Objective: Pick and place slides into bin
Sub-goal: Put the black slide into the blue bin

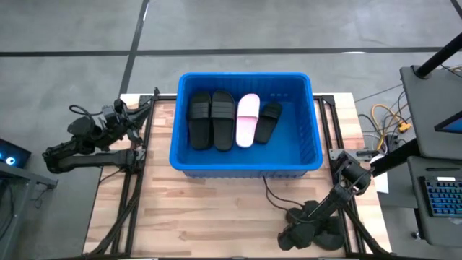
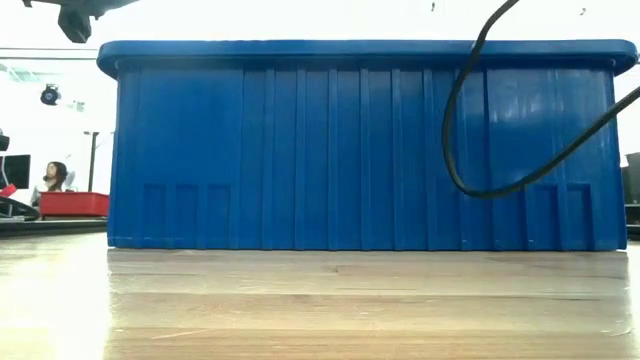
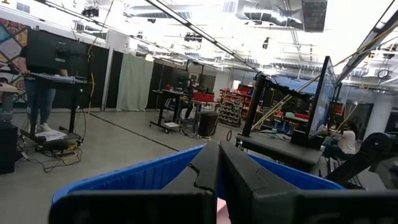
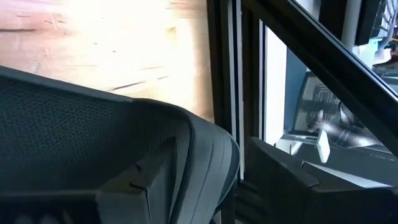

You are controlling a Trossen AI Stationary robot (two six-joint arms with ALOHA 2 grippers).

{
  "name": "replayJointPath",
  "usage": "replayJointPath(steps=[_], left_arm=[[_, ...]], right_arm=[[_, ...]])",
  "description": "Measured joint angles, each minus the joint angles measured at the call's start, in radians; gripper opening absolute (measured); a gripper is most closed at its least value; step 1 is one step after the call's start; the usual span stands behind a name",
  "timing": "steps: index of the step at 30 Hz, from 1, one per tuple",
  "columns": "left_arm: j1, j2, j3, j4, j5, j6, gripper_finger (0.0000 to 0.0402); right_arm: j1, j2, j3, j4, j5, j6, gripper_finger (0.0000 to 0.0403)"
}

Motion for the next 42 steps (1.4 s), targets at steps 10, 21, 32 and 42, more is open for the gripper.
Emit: replayJointPath(steps=[10,21,32,42], left_arm=[[0.000,0.000,0.000,0.000,0.000,0.000,0.0000],[0.000,0.000,0.000,0.000,0.000,0.000,0.0000],[0.000,0.000,0.000,0.000,0.000,0.000,0.0000],[0.000,0.000,-0.001,0.000,0.000,0.000,0.0000]], right_arm=[[0.003,-0.001,-0.004,0.060,-0.008,-0.001,0.0085],[0.005,-0.003,0.070,0.068,0.016,-0.001,0.0013],[0.005,-0.015,0.301,-0.016,0.414,-0.061,0.0012],[0.005,-0.017,0.435,-0.015,0.655,-0.102,0.0012]])
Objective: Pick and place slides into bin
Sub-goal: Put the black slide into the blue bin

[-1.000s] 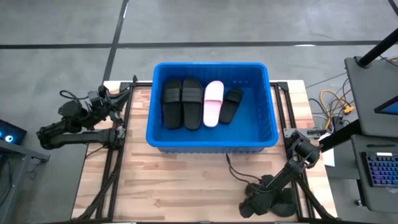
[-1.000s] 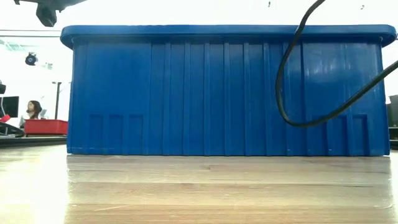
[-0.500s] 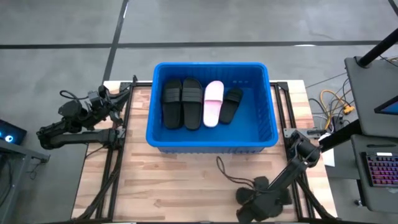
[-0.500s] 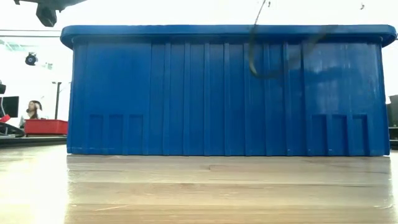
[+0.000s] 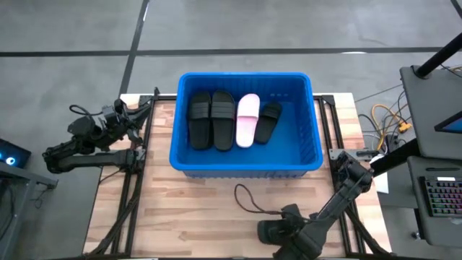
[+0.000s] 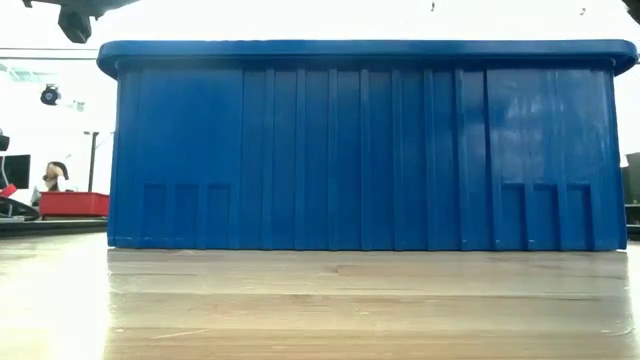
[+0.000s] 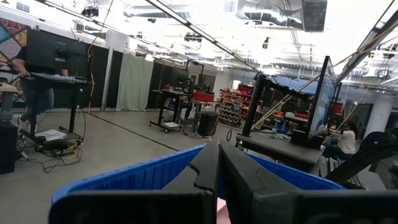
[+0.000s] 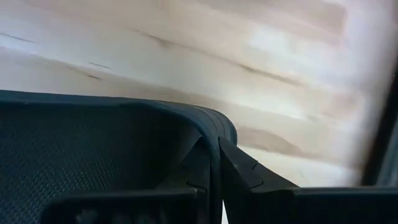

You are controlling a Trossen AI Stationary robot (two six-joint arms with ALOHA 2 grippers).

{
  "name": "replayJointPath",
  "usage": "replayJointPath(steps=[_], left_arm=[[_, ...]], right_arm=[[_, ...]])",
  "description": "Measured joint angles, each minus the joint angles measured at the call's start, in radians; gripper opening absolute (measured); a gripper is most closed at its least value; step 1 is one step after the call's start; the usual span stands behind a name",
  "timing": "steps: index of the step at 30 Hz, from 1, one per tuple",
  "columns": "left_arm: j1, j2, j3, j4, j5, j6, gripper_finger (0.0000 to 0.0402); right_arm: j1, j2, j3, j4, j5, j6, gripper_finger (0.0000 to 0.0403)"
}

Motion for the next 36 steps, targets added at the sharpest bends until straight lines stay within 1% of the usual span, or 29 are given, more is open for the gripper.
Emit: replayJointPath(steps=[6,13,16,20,30,36], left_arm=[[0.000,0.000,0.000,0.000,0.000,-0.001,0.0000],[0.000,0.000,0.000,0.000,0.000,-0.002,0.0000],[0.000,0.000,0.000,0.000,0.000,-0.002,0.0000],[0.000,0.000,0.000,0.000,0.000,-0.003,0.0000],[0.000,0.000,0.000,0.000,0.000,-0.004,0.0000],[0.000,0.000,0.000,0.000,0.000,-0.003,0.0000]], right_arm=[[0.000,0.000,0.067,-0.001,0.239,-0.049,0.0012],[0.000,0.000,0.139,-0.001,0.469,-0.061,0.0011],[0.000,0.000,0.180,-0.001,0.564,-0.091,0.0011],[0.000,0.000,0.245,0.000,0.685,-0.171,0.0011],[-0.001,-0.011,0.378,0.000,1.045,-0.427,0.0011],[-0.002,-0.058,0.419,0.000,1.183,-0.571,0.0011]])
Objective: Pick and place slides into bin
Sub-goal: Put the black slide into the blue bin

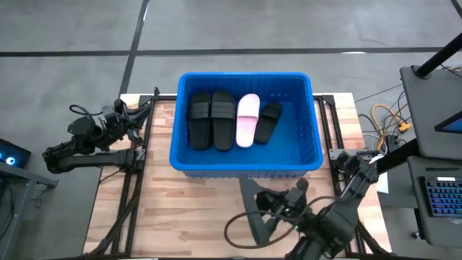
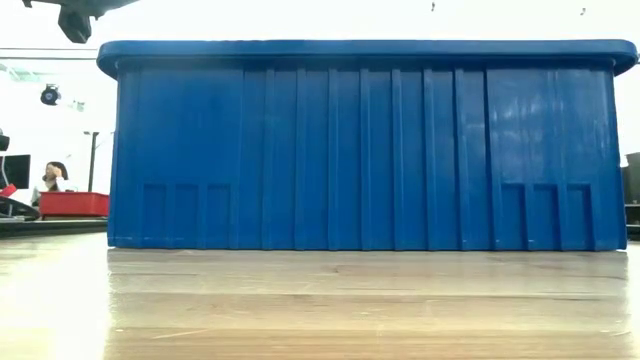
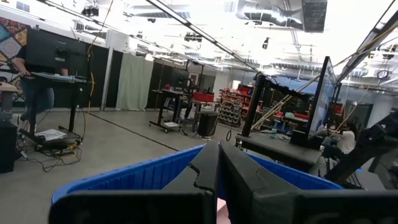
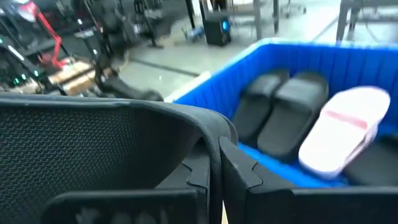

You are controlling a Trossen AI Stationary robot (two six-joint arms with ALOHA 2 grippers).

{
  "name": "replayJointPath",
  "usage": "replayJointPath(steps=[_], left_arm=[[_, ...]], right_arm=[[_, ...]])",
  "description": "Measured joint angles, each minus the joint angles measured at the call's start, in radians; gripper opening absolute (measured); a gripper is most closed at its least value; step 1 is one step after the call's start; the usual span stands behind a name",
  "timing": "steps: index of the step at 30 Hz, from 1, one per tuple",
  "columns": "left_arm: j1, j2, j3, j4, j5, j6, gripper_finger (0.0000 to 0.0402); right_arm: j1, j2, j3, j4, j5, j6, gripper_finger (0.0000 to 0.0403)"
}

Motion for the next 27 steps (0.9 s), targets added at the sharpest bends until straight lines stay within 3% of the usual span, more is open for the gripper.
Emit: replayJointPath(steps=[6,12,27], left_arm=[[0.000,0.000,0.000,0.000,0.000,0.000,0.0000],[0.000,0.000,0.000,0.000,0.000,0.001,0.0000],[0.000,0.000,0.000,0.000,-0.001,0.004,0.0000]], right_arm=[[-0.001,-0.083,0.003,0.000,0.083,-0.162,0.0011],[-0.016,-0.183,-0.004,-0.001,0.096,-0.341,0.0011],[-0.173,-0.450,-0.056,0.000,0.004,-0.738,0.0011]])
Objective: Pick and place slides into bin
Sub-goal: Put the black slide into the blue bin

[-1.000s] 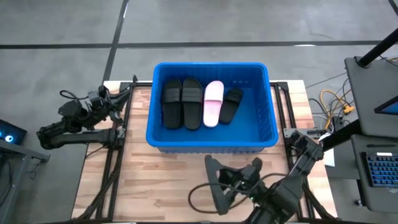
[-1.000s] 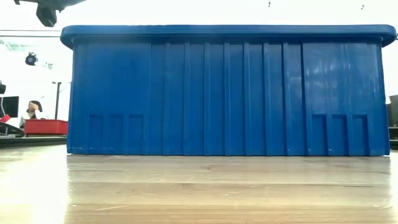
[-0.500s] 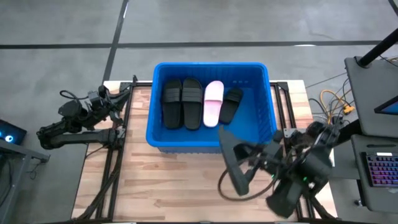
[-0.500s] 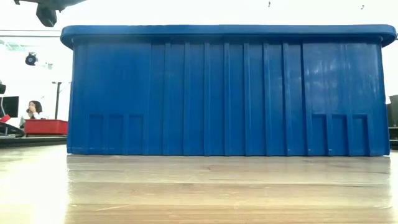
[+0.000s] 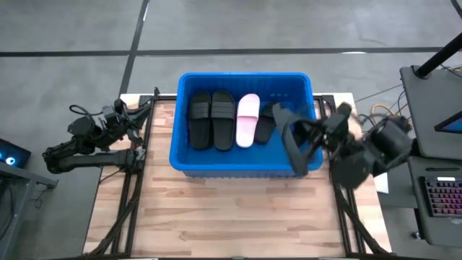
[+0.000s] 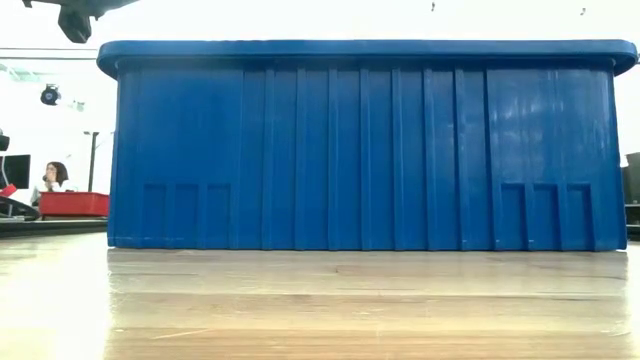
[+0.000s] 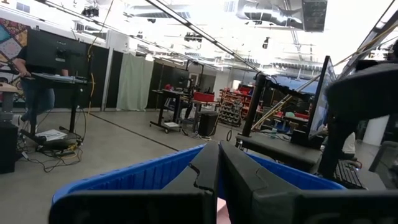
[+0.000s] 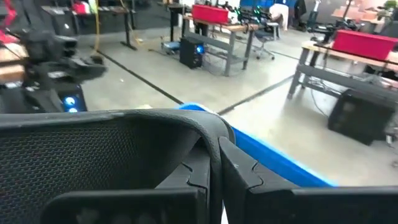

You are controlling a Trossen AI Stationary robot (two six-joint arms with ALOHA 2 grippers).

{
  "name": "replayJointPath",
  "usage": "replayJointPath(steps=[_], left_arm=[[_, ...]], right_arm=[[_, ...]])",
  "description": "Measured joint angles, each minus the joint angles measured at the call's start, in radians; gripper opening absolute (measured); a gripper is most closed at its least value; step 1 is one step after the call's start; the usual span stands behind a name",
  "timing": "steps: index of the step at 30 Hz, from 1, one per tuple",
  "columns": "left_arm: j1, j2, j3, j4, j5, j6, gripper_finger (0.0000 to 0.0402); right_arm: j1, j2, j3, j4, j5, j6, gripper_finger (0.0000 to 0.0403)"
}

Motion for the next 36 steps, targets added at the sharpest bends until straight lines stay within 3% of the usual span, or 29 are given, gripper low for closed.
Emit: replayJointPath(steps=[8,14,20,31,36], left_arm=[[0.000,0.000,0.000,-0.002,-0.036,0.028,0.0000],[0.000,0.000,-0.001,-0.003,-0.059,0.024,0.0000],[0.000,0.010,-0.008,-0.010,-0.105,0.018,0.0000],[0.000,0.020,-0.008,-0.007,-0.112,0.017,0.0000],[0.000,0.020,-0.008,-0.005,-0.118,0.016,0.0000]], right_arm=[[-0.171,-0.119,-0.092,0.000,-0.147,-0.145,0.0011],[-0.302,-0.186,-0.187,0.000,-0.181,-0.244,0.0011],[-0.449,-0.228,-0.312,-0.001,-0.307,-0.297,0.0011],[-0.646,-0.226,-0.548,0.018,-0.371,-0.510,0.0011],[-0.717,-0.223,-0.681,0.142,-0.381,-0.660,0.0011]])
